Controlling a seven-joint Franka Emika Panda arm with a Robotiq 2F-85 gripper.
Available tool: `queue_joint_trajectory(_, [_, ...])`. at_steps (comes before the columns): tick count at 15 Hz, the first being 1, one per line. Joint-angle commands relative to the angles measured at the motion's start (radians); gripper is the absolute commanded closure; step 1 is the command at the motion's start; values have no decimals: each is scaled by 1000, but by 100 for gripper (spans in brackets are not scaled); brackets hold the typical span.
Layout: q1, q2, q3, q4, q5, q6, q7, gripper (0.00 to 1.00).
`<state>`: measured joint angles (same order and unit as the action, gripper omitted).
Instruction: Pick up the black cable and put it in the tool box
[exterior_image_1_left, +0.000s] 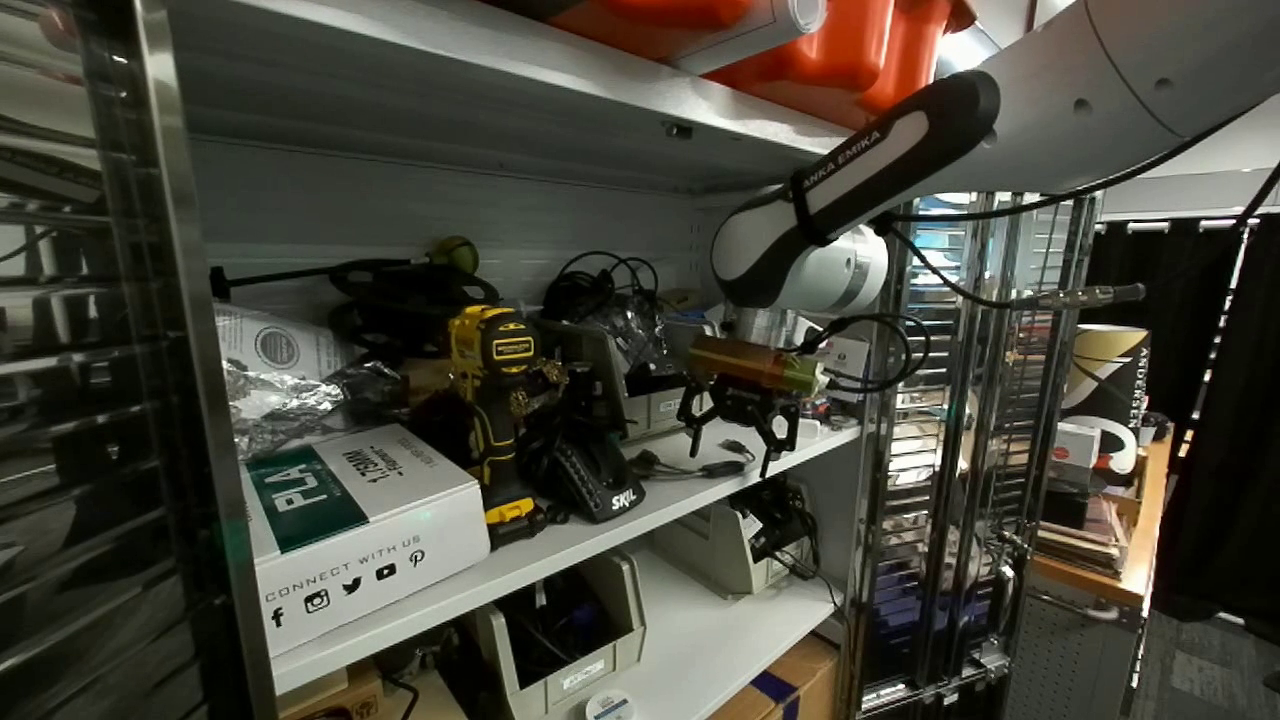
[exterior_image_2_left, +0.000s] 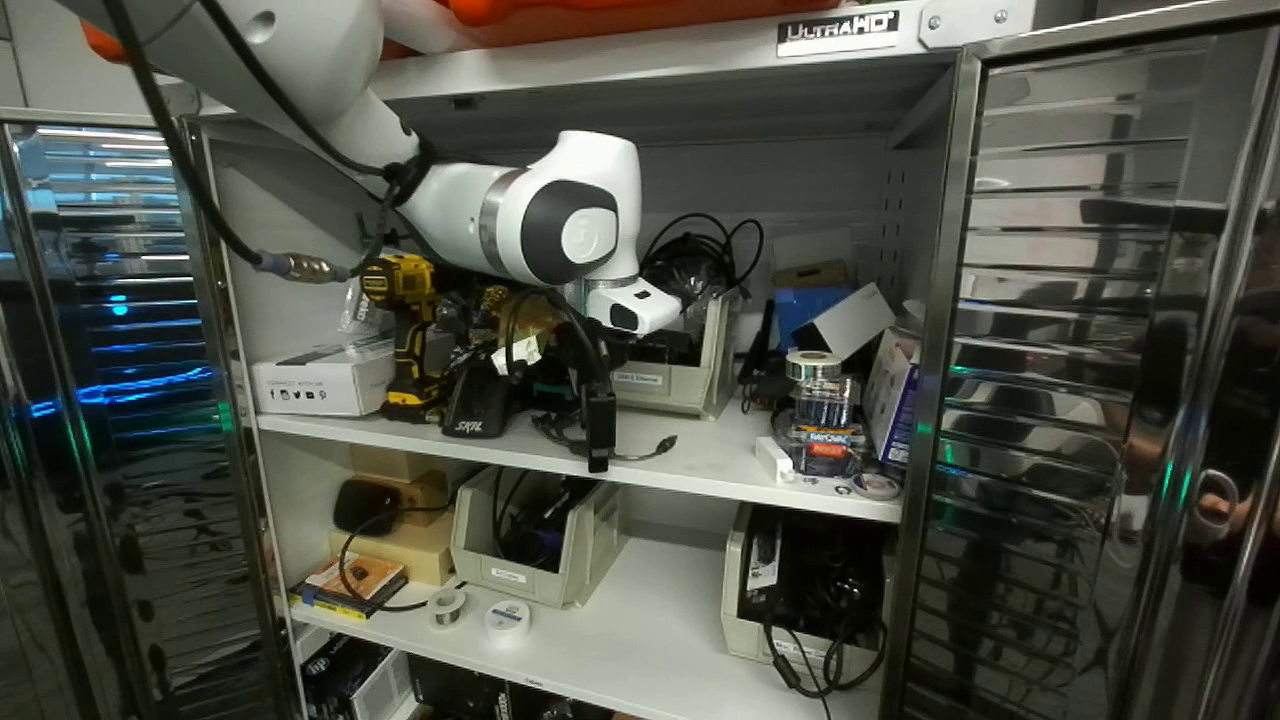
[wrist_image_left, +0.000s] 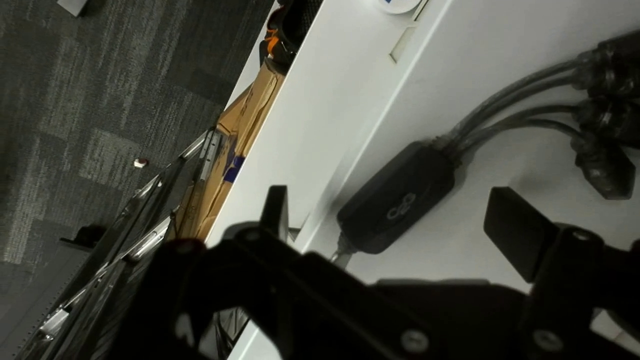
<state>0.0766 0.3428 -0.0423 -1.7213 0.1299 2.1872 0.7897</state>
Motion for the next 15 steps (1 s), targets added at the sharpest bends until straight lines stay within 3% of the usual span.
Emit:
queue_joint_trajectory(1, [9,25,-5,40,-35,-6,21,24])
queue_joint_trajectory(3, [6,25,-2,39,-30,-1,14,30])
queue_joint_trajectory(6, [6,21,-4,38,-35,3,13,56])
queue_joint_trajectory(11, [-3,-20,-3,7,-32,-12,0,86])
queue_joint_trajectory(15, [-12,-70,-8,-53,-34,28,-15,82])
